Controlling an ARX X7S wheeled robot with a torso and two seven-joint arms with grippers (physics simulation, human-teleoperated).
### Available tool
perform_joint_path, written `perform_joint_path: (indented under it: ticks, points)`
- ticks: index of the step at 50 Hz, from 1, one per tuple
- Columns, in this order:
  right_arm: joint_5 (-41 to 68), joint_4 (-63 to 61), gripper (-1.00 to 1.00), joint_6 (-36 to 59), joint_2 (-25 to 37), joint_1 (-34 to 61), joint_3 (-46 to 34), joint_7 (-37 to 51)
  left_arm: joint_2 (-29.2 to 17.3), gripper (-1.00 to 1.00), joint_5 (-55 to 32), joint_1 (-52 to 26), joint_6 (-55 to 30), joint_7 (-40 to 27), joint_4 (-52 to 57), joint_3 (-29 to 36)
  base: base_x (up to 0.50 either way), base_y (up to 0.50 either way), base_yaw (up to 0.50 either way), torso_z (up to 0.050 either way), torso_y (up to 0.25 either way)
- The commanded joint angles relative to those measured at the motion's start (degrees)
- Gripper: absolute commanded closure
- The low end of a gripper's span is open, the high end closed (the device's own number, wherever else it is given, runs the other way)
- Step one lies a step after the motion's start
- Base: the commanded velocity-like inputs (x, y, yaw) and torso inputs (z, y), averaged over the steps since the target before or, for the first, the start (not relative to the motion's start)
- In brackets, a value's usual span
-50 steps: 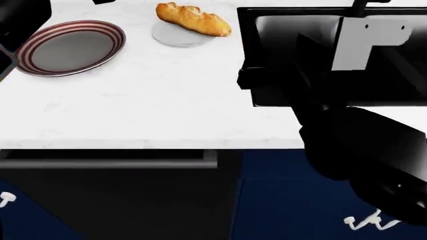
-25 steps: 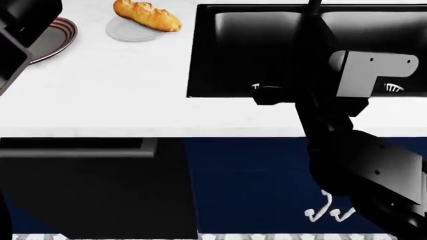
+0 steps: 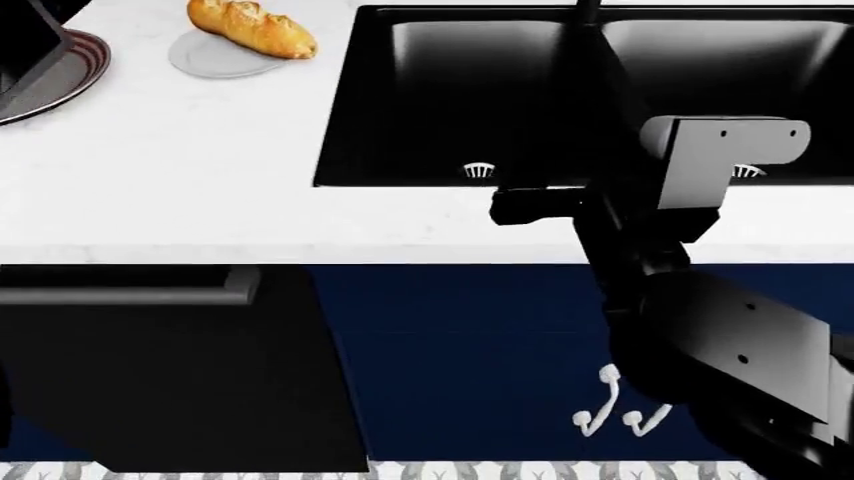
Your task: From the different types of pastries on the counter, select a croissant and place it on the cutting board. Then retrieve a jar of jam from the cabinet and place it alongside the croissant on the cutting board.
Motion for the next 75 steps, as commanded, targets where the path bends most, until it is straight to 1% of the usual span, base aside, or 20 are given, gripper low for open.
perform_joint_path:
  ticks: [1, 7, 10, 13, 16, 19, 20, 21, 24, 26, 27, 29, 34, 37, 40, 44, 48, 58, 67, 75]
  points:
    - [-1.4, 2.0, -1.00, -1.5, -2.7, -0.9, -0.1, -5.0, 2.7, -1.00, 4.8, -15.6, -5.6, 1.2, -12.4, 7.9, 0.00, 0.00, 0.00, 0.000, 0.000]
    - [-2.2, 4.2, -1.00, -3.1, -4.3, -2.0, 0.1, -8.2, 6.1, -1.00, 8.0, -25.2, -7.3, 3.9, -22.0, 11.8, 0.00, 0.00, 0.00, 0.000, 0.000]
    - [-2.4, 4.7, -1.00, -3.4, -4.4, -1.8, 0.3, -9.2, 8.3, -1.00, 10.0, -30.0, -6.9, 6.2, -29.9, 13.2, 0.00, 0.00, 0.00, 0.000, 0.000]
    - [-3.0, 4.0, -1.00, -3.5, -4.0, -1.3, 0.5, -9.8, 10.6, -1.00, 13.6, -35.5, -5.1, 11.1, -38.7, 16.2, 0.00, 0.00, 0.00, 0.000, 0.000]
    - [-3.9, 2.6, -1.00, -3.4, -3.6, -0.7, 0.6, -10.0, 13.5, -1.00, 18.0, -41.5, -2.5, 18.1, -49.2, 20.3, 0.00, 0.00, 0.00, 0.000, 0.000]
    - [-4.9, 0.4, -1.00, -3.2, -2.6, 0.2, 0.8, -9.6, 17.8, -1.00, 23.2, -48.0, 1.0, 25.9, -63.6, 24.5, 0.00, 0.00, 0.00, 0.000, 0.000]
    - [-5.2, -0.4, -1.00, -3.2, -2.2, 0.6, 0.9, -9.5, 18.9, -1.00, 26.4, -48.9, 0.5, 27.4, -65.4, 22.9, 0.00, 0.00, 0.00, 0.000, 0.000]
    - [-5.5, -1.2, -1.00, -3.1, -1.9, 1.0, 1.0, -9.5, 19.8, -1.00, 31.5, -48.9, -1.0, 28.9, -65.3, 19.3, 0.00, 0.00, 0.00, 0.000, 0.000]
    - [-6.3, -3.1, -1.00, -2.2, -1.2, 2.6, 1.2, -9.5, 23.4, -1.00, 52.6, -48.9, -6.0, 35.9, -64.5, 5.1, 0.00, 0.00, 0.00, 0.000, 0.000]
    - [-6.8, -4.1, -1.00, -1.6, -1.1, 3.6, 1.4, -9.6, 25.8, -1.00, 65.6, -48.9, -7.5, 41.0, -63.8, -2.6, 0.00, 0.00, 0.00, 0.000, 0.000]
    - [-6.9, -4.5, -1.00, -1.4, -1.1, 4.0, 1.5, -9.5, 26.6, -1.00, 70.0, -48.9, -7.7, 42.7, -63.6, -5.2, 0.00, 0.00, 0.00, 0.000, 0.000]
    - [-7.5, -6.0, -1.00, -0.8, -0.6, 4.9, 1.8, -9.0, 27.1, -1.00, 73.7, -48.9, -7.6, 43.6, -63.1, -7.7, 0.00, 0.00, 0.00, 0.000, 0.000]
    - [-8.6, -9.7, -1.00, -0.5, 1.3, 5.9, 2.3, -7.6, 27.2, -1.00, 73.7, -48.9, -6.9, 42.5, -62.1, -7.3, 0.00, 0.00, 0.00, 0.000, 0.000]
    - [-9.0, -11.3, -1.00, 0.0, 2.0, 6.4, 2.3, -7.2, 27.2, -1.00, 74.3, -48.9, -6.0, 43.1, -62.6, -5.5, 0.00, 0.00, 0.00, 0.000, 0.000]
    - [-9.6, -12.2, -1.00, 0.8, 2.4, 6.6, 2.0, -7.2, 27.2, -1.00, 74.0, -48.9, -4.1, 41.9, -64.1, -4.1, 0.00, 0.00, 0.00, 0.000, 0.000]
    - [-9.9, -12.6, -1.00, 1.1, 2.9, 6.8, 2.0, -7.1, 27.2, -1.00, 70.4, -48.9, -1.4, 37.2, -67.5, -3.4, 0.00, 0.00, 0.00, 0.000, 0.000]
    - [-10.1, -12.6, -1.00, 1.3, 3.4, 6.8, 2.0, -7.2, 27.2, -1.00, 65.6, -48.9, -0.4, 33.8, -68.1, -2.3, 0.00, 0.00, 0.00, 0.000, 0.000]
    - [-10.0, -11.9, -1.00, 1.5, 4.0, 6.3, 2.0, -7.3, 27.2, -1.00, 64.1, -48.9, 2.8, 31.4, -68.6, -2.5, 0.00, 0.00, 0.00, 0.000, 0.000]
    - [-10.0, -10.5, -1.00, 1.5, 3.4, 5.9, 2.3, -6.7, 27.2, -1.00, 64.1, -48.9, 4.9, 32.9, -68.9, -2.0, 0.00, 0.00, 0.00, 0.000, 0.000]
    - [-10.4, -11.6, -1.00, 2.0, 4.3, 6.1, 2.6, -5.6, 27.2, -1.00, 62.7, -48.9, 7.4, 33.4, -69.6, -3.9, 0.00, 0.00, 0.00, 0.000, 0.000]
